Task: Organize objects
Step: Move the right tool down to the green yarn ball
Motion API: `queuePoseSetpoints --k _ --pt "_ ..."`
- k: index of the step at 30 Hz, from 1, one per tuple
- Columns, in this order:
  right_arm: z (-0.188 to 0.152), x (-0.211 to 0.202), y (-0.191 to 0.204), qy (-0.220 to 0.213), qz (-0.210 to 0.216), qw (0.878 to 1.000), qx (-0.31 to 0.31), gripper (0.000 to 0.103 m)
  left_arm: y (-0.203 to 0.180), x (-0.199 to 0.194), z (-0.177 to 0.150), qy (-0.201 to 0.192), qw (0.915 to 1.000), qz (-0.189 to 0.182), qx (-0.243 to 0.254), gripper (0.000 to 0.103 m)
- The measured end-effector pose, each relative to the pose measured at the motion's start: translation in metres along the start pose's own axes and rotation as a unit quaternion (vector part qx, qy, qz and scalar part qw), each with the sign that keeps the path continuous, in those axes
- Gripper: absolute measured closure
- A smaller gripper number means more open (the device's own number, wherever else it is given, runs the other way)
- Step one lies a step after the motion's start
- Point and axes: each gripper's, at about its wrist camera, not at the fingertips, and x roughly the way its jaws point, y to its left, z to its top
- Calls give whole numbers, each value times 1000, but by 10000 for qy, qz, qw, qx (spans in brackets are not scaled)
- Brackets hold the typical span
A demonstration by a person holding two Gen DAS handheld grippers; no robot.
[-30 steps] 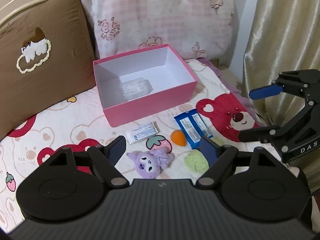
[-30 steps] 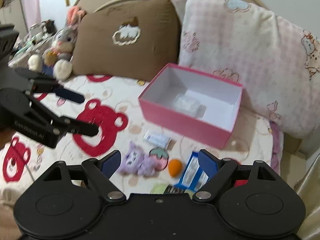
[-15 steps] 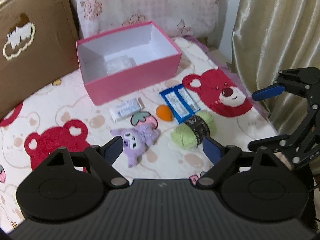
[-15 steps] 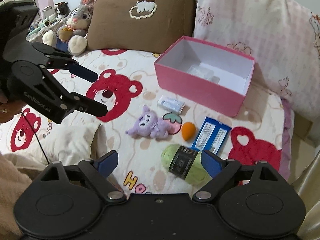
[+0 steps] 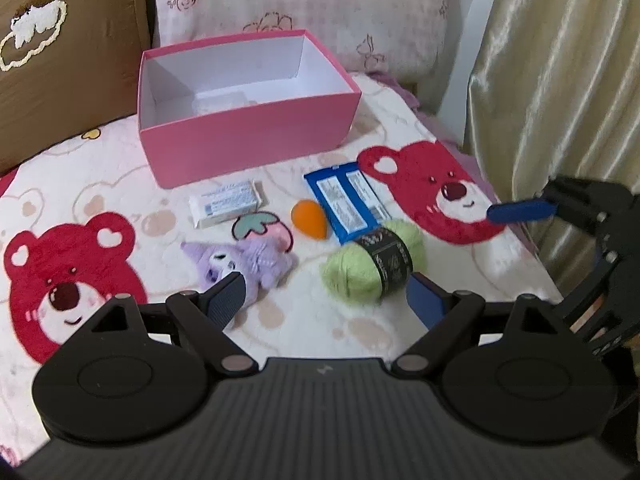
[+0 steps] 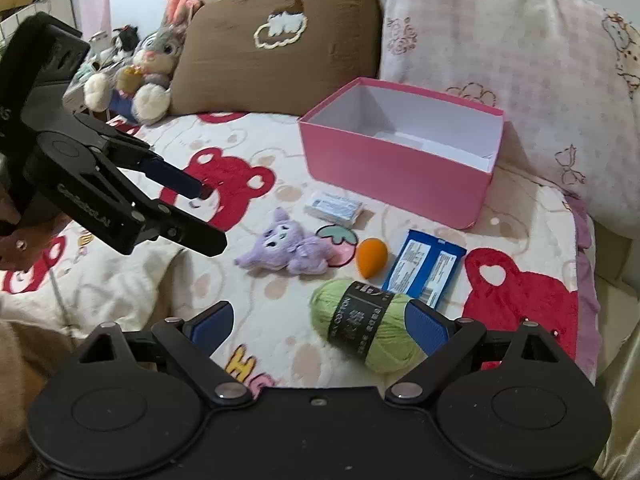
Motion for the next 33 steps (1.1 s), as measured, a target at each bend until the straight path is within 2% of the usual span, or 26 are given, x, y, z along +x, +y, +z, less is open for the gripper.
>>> queuePoseSetpoints --k 11,14,17,23,27,30,32,33 --pt "-24 47 -25 -154 -53 9998 128 8 -6 60 -8 55 9986 -436 -303 16" --pt "-30 61 -25 -43 -353 9992 -180 8 -9 77 -11 133 9981 -491 -341 16" --pt "-38 69 -26 -131 -559 9980 -282 8 -13 93 -13 252 9978 -529 -309 15" --pt "-44 83 -39 151 -345 9993 -2 8 -15 112 -19 195 9975 -597 -332 15" --pt "-48 90 -49 269 -338 9986 318 8 -9 120 -23 83 9947 -806 -635 17" --pt "-50 98 -52 486 -493 9967 422 8 -3 124 -25 31 9909 -1021 -880 21" --pt "-51 102 -53 557 -423 9966 435 8 -1 126 -27 5 9892 -1092 -973 23" --pt "-51 103 -54 582 -383 9966 447 8 0 128 -27 0 9889 -1111 -991 28"
